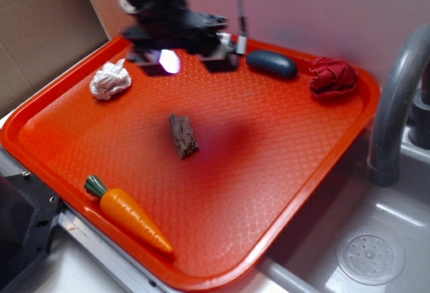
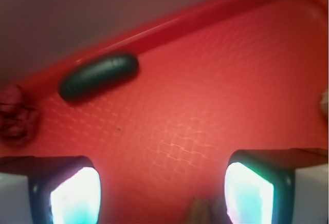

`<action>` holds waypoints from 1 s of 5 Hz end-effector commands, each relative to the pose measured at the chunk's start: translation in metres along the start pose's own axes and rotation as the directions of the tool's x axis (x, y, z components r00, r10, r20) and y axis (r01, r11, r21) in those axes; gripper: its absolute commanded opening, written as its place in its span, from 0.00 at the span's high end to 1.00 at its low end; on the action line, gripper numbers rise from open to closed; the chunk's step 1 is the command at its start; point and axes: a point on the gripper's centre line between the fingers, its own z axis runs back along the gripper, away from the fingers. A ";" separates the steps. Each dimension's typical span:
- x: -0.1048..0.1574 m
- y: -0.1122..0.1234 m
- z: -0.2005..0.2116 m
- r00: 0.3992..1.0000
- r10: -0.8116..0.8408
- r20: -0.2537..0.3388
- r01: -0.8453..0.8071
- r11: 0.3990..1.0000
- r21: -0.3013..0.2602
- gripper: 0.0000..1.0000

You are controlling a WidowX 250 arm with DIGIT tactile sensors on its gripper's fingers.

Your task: Grab the plastic pickle.

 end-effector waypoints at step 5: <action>0.064 -0.034 -0.113 0.996 0.088 -0.008 -0.086 0.990 0.116 0.00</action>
